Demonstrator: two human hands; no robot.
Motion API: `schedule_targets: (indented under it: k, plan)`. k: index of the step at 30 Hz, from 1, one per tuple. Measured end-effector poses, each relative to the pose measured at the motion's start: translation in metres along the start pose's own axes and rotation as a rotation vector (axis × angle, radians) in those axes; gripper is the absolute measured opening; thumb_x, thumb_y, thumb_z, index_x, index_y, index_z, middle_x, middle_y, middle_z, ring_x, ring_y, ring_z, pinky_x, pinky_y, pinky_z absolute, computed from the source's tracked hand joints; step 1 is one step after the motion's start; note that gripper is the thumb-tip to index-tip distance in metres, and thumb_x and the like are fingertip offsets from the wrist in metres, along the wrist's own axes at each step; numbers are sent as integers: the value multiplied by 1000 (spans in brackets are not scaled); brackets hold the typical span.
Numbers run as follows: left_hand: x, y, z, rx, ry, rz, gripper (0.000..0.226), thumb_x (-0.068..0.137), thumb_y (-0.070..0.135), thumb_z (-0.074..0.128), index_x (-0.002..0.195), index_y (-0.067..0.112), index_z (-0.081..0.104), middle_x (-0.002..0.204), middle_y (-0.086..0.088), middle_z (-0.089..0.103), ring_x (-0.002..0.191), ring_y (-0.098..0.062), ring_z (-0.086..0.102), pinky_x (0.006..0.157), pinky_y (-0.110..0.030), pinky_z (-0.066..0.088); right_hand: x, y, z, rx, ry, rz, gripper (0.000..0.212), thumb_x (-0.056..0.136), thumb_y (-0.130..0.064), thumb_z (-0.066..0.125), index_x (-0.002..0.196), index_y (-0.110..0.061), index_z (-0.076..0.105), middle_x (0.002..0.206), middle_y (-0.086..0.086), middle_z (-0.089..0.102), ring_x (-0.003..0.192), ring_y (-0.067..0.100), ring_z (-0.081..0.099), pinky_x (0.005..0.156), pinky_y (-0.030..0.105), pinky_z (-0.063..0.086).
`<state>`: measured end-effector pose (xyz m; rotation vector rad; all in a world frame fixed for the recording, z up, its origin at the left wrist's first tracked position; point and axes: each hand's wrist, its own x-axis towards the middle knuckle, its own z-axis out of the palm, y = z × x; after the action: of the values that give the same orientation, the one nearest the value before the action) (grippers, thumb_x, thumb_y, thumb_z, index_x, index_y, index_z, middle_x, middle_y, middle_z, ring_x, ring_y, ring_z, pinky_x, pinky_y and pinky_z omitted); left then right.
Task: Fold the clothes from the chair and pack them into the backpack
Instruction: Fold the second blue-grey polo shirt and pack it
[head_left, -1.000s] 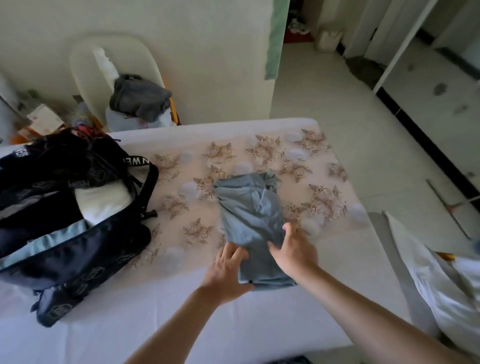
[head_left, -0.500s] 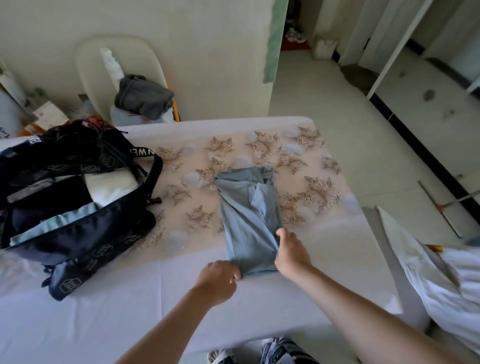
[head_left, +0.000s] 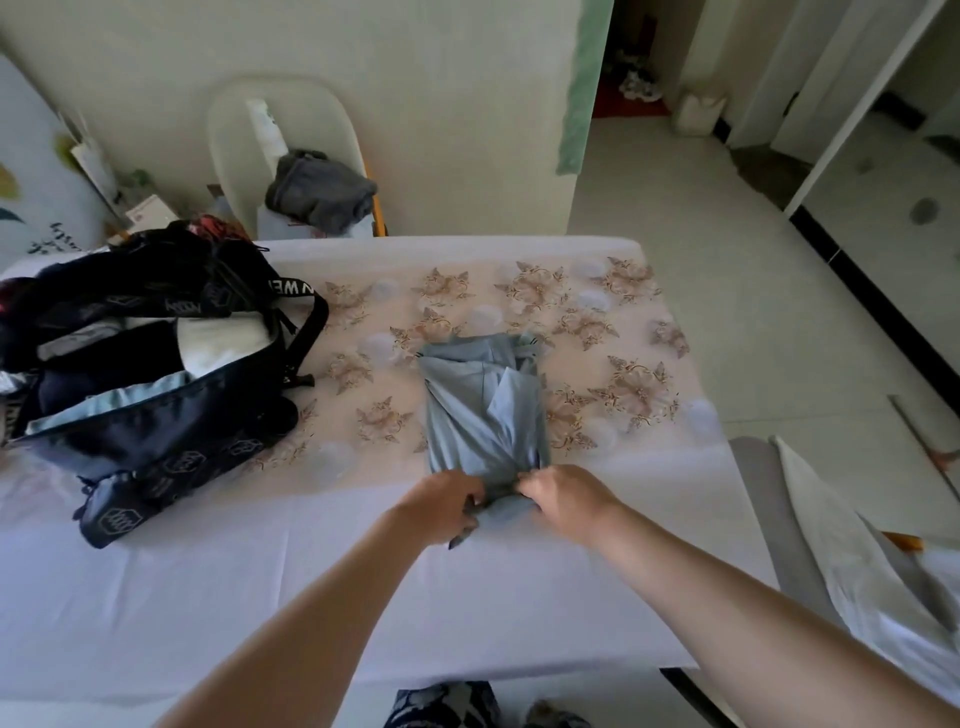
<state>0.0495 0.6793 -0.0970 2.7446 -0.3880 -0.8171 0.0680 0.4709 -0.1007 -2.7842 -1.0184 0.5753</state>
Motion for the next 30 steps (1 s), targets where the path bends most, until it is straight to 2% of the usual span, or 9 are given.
schedule_targets:
  k: [4,6,9,11,13,17,21,24,30]
  plan:
    - [-18,26,-7,-25,-348,43,45,85,37,70,127,22,62,116,5,68,104,-16,63,87,-25,47,-7,-4,-36,64,-266,74,14,76,-16,53,69,-20,64,67,2,60,67,24,54,58,28,39]
    - [-23,32,-9,-224,-494,6,36,85,45,68,115,25,68,102,8,74,93,-11,70,91,-29,53,-6,-2,-49,220,-309,141,18,76,-24,49,59,-18,49,58,2,43,57,21,38,55,30,32]
    - [-9,21,-20,-410,-181,-85,18,93,32,55,97,25,72,93,5,73,82,-15,71,79,-29,58,13,8,-60,315,-16,213,22,90,-30,48,76,-26,64,76,-6,56,66,18,50,62,29,37]
    - [5,3,-28,-370,199,-148,21,98,22,49,103,25,70,105,4,68,90,-18,67,77,-29,55,31,10,-61,217,185,256,22,98,-34,49,105,-26,69,106,-9,61,80,16,60,67,28,45]
    - [19,-23,-37,-278,424,-157,28,101,16,46,120,23,65,121,5,59,98,-19,64,79,-30,53,50,7,-58,166,269,286,27,98,-40,51,114,-24,64,112,-6,57,78,15,58,62,29,48]
    - [47,-75,-55,-137,382,-199,39,102,24,45,140,28,49,137,4,47,106,-23,62,84,-37,56,83,2,-44,37,161,470,56,83,-60,65,114,-16,51,113,3,49,84,21,58,61,31,49]
    - [63,-91,-69,-123,244,-81,28,95,42,57,121,33,63,121,7,58,105,-19,61,89,-37,53,93,2,-38,262,159,557,20,82,-25,70,97,-20,58,102,-2,58,79,13,57,68,30,54]
    - [71,-94,-72,-143,342,27,22,94,35,61,115,34,68,111,10,62,97,-16,62,80,-32,53,96,5,-45,505,155,573,26,82,3,54,88,-20,65,94,-4,64,76,11,58,60,21,44]
    - [73,-94,-66,-137,660,95,19,92,28,66,109,27,75,108,10,64,83,-12,65,65,-27,52,98,10,-62,1120,249,781,30,82,11,45,85,-16,59,79,1,55,65,13,45,43,13,32]
